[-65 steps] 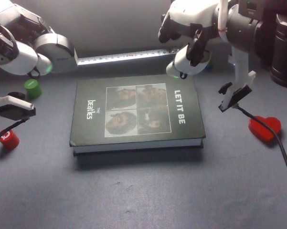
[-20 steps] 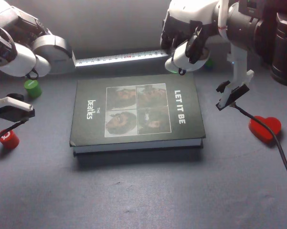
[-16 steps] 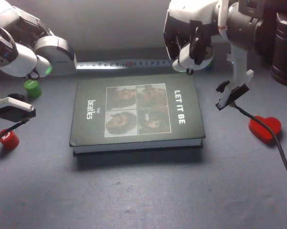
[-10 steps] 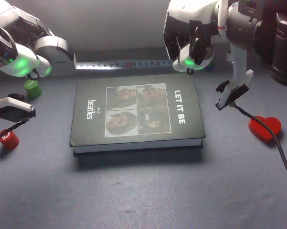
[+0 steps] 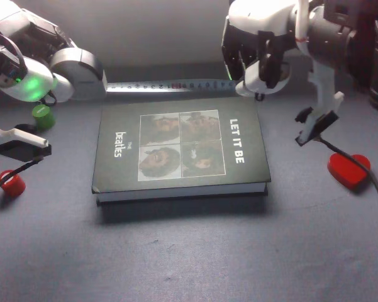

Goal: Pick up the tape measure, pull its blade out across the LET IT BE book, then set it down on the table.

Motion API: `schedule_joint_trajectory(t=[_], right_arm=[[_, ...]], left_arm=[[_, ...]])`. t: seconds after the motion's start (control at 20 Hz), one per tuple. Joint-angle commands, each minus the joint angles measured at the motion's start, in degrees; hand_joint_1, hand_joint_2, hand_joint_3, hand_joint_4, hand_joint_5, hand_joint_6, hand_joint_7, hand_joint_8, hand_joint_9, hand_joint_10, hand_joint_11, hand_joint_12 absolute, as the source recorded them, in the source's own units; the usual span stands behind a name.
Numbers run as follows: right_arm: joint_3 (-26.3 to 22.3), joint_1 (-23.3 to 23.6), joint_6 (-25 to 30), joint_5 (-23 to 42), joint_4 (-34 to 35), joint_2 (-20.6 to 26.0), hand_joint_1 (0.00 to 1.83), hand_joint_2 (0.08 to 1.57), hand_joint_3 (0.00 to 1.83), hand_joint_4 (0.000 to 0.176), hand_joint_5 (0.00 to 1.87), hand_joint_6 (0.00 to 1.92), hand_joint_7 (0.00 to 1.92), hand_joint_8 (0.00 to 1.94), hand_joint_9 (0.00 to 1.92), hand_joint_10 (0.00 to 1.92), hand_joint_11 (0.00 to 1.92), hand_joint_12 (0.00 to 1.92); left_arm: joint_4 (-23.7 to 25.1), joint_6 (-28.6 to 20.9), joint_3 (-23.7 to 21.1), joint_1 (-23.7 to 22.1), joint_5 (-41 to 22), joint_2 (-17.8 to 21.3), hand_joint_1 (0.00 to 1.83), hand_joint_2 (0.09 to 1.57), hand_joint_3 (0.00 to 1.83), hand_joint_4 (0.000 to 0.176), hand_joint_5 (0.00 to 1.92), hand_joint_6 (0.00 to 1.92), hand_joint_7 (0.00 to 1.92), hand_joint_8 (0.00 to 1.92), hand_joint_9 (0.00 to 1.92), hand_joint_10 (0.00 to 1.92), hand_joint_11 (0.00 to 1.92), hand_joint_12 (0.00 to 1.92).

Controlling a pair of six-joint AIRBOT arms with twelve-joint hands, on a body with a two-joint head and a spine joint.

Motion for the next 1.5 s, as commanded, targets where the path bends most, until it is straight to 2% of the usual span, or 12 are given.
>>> schedule_joint_trajectory(t=[0.0, 0.4, 0.5, 0.75, 1.05, 1.3, 1.45], right_arm=[[0.15, 0.30, -1.32, 1.07, -3.46, 1.22, 1.22, 1.12, 0.00, 0.000, 0.90, 1.03, 1.07, 0.93, 1.15, 0.22, 0.72, 1.23], [-0.04, 0.51, -3.76, -1.07, -3.28, 5.53, 1.22, 1.12, 0.00, 0.000, 0.89, 1.03, 1.07, 0.95, 1.10, 0.32, 0.70, 1.23], [-0.02, 1.75, -5.50, -2.95, 0.46, 7.09, 1.22, 1.12, 0.00, 0.000, 0.89, 1.04, 1.06, 0.96, 1.06, 0.41, 0.70, 1.22], [-0.66, 2.22, -8.58, -3.33, 2.31, 9.85, 1.22, 1.12, 0.00, 0.000, 0.90, 1.05, 1.05, 0.97, 0.99, 0.57, 0.69, 1.24], [-0.99, 1.02, -10.36, -4.48, 3.33, 12.85, 1.22, 1.13, 0.00, 0.000, 0.89, 1.05, 1.05, 0.98, 0.97, 0.58, 0.69, 1.24], [-1.76, 1.09, -10.52, -4.73, 3.20, 13.32, 1.22, 1.13, 0.00, 0.000, 0.88, 1.06, 1.04, 0.98, 0.99, 0.60, 0.71, 1.24], [-3.06, 1.49, -9.39, -4.76, 0.70, 13.63, 1.22, 1.13, 0.00, 0.000, 0.89, 1.05, 1.04, 0.99, 1.00, 0.60, 0.71, 1.24]], left_arm=[[3.30, -0.25, 0.25, -0.67, -3.27, 0.44, 1.37, 1.16, 0.00, 0.000, 0.78, 1.07, 0.92, 1.09, 0.86, 1.38, 0.86, 1.21], [3.30, -0.33, 0.24, -0.79, -3.51, 0.43, 1.37, 1.16, 0.00, 0.000, 0.81, 1.04, 0.90, 1.11, 0.88, 1.37, 0.85, 1.22], [3.30, -0.33, 0.21, -0.81, -3.51, 0.38, 1.37, 1.16, 0.00, 0.000, 0.81, 1.04, 0.90, 1.11, 0.88, 1.37, 0.85, 1.22], [3.31, -0.30, 0.21, -0.77, -3.51, 0.39, 1.37, 1.16, 0.00, 0.000, 0.79, 1.06, 0.91, 1.11, 0.86, 1.39, 0.85, 1.22], [3.37, -0.26, 0.27, -0.69, -3.51, 0.39, 1.36, 1.17, 0.00, 0.000, 0.76, 1.10, 0.92, 1.10, 0.85, 1.40, 0.85, 1.23], [3.41, -0.35, 0.42, -0.65, -3.48, 0.39, 1.36, 1.17, 0.00, 0.000, 0.76, 1.11, 0.92, 1.10, 0.85, 1.40, 0.86, 1.24], [3.26, -0.37, 0.41, -0.74, -3.44, 0.39, 1.37, 1.16, 0.00, 0.000, 0.79, 1.06, 0.92, 1.10, 0.85, 1.39, 0.85, 1.23]])
